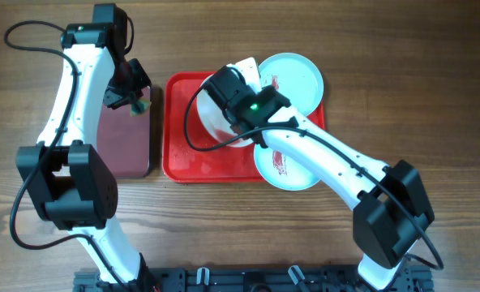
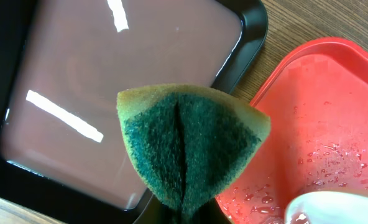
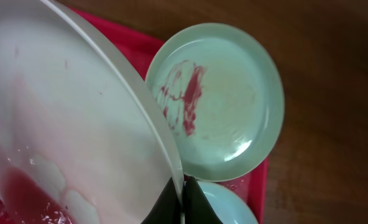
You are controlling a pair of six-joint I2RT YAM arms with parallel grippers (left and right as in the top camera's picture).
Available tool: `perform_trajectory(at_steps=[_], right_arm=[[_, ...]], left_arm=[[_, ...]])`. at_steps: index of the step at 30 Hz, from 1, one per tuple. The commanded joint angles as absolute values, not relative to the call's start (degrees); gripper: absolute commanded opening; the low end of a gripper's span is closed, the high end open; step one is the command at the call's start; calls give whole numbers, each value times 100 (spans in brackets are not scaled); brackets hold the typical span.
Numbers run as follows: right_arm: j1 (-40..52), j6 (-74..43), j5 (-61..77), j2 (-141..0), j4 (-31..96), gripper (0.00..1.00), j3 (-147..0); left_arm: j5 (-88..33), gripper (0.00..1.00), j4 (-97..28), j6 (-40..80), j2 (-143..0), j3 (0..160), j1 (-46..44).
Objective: Clean dirty plates on tray and stack at the side
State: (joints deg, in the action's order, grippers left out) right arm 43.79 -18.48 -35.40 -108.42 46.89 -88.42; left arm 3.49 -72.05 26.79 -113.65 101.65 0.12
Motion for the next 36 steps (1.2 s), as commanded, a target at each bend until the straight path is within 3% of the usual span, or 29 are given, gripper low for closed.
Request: perform_trajectory(at_steps=[1,12,21,24,27,32,36], right_arm=[[4619,-1800,-4936,-10735,4497,4,-8866],[5723,-1474,-8711,-10735,3522,4,-8866],[5791,-1240,-8674,-10735,3343,4,-8866],[5782,-1201,-7793,-10735,3378,4,-8864],[5496,-1791,-5019,-10742,3817,4,-8855],[4442,-2720,-1584,-10750,3859,4,-8626],[3782,-3041,-152,-10816,3607,4,-8235]], left_arm=[[303,4,-7201,2569,-11251,10232,49],[303,4,-7201,2569,-11251,10232,49],[301,4,-7201,2571,-11251,10232,49],[303,4,-7199,2571,-11251,10232,49],[301,4,-7199,2571,-11251,10232,49],[301,4,-7201,2569,-11251,10232,49],[301,4,-7199,2571,-11251,10232,49]])
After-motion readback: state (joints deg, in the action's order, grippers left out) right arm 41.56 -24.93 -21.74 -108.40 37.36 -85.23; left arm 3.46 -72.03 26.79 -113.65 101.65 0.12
